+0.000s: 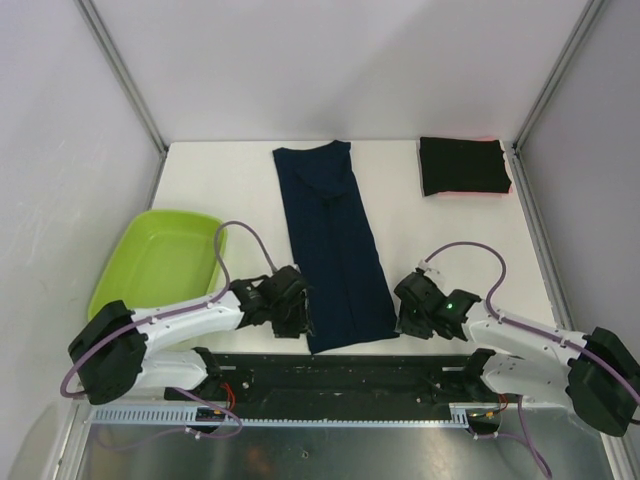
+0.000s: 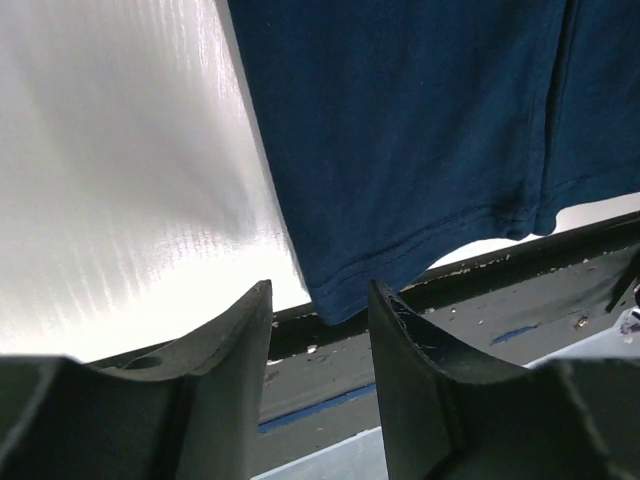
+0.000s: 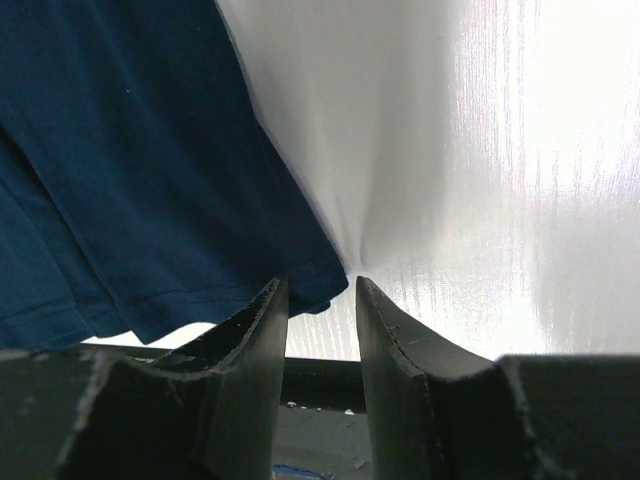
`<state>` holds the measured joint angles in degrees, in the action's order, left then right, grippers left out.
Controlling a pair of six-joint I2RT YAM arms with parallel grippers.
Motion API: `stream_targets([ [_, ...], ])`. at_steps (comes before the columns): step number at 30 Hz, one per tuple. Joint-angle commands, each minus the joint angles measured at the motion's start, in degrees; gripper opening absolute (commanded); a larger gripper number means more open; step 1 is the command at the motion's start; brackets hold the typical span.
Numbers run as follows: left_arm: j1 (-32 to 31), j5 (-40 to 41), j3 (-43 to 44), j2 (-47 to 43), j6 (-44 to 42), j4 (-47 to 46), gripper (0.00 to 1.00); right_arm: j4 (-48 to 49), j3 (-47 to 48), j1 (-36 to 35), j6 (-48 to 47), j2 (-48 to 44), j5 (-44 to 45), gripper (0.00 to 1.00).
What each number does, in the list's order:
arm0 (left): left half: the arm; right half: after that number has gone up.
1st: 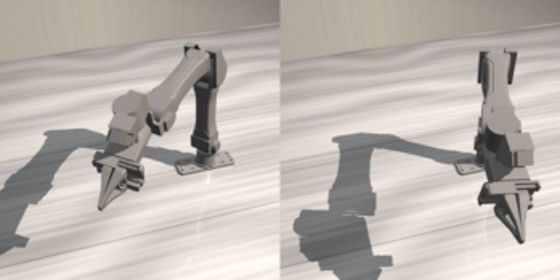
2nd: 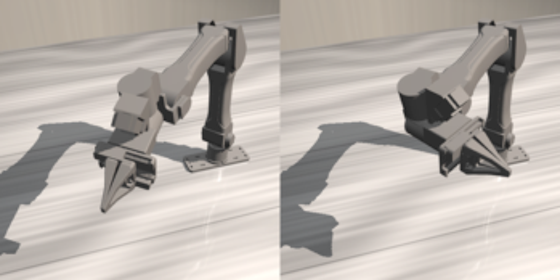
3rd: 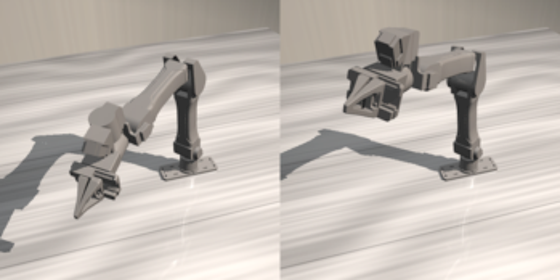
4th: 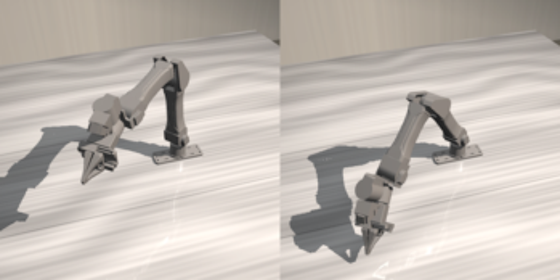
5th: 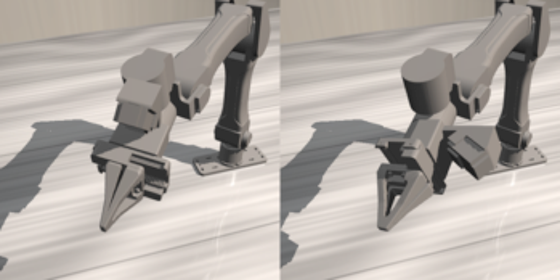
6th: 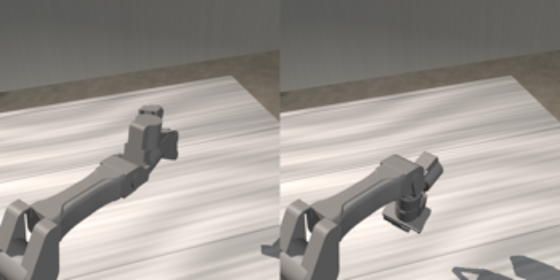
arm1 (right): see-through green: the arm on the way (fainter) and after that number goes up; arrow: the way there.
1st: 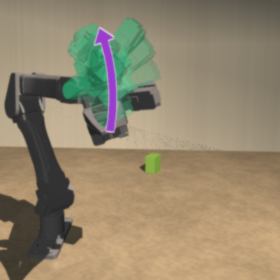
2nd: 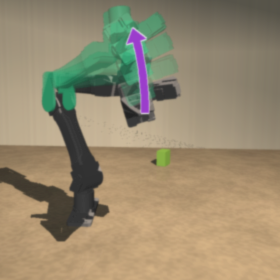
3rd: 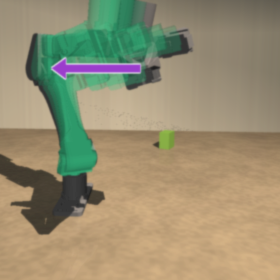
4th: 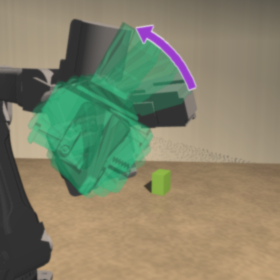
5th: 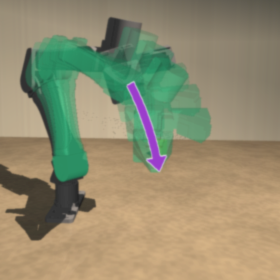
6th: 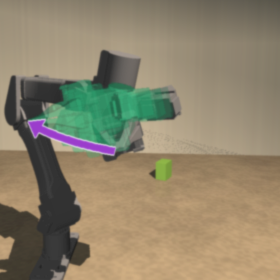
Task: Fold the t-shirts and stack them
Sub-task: Grab the bottom of the folded rectangular tshirt with both arms
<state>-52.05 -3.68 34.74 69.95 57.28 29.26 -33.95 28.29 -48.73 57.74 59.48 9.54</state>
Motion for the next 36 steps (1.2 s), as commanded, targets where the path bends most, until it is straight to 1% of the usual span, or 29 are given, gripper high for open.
stream_targets([
  [1,-1.61,-0.21,-0.11,1.14,3.98,-2.42,0.48,1.39,-0.17,-0.24,-0.7,1.21,-0.2,0.37],
  [8,-3.67,0.27,0.03,3.48,5.96,-3.16,0.48,2.54,-1.01,-0.92,-0.71,2.86,-0.21,0.38],
  [18,-5.84,0.71,-0.89,4.47,8.59,-3.41,0.44,3.34,-1.52,-1.02,-0.57,2.78,-0.27,0.37],
  [25,-7.02,1.21,-0.85,5.3,10.08,-3.38,0.4,3.75,-1.57,-1.31,-0.61,2.88,-0.5,0.33],
  [29,-7.26,1.58,-1.06,5.0,10.85,-3.36,0.37,4.0,-1.58,-1.48,-0.58,2.98,-0.65,0.27],
  [32,-7.39,1.88,-0.92,5.2,11.21,-3.39,0.34,4.25,-1.52,-1.63,-0.45,3.07,-0.85,0.18],
  [36,-7.61,2.42,-0.45,4.92,11.27,-3.34,0.25,4.68,-1.49,-2.02,-0.37,2.99,-1.3,0.06],
])
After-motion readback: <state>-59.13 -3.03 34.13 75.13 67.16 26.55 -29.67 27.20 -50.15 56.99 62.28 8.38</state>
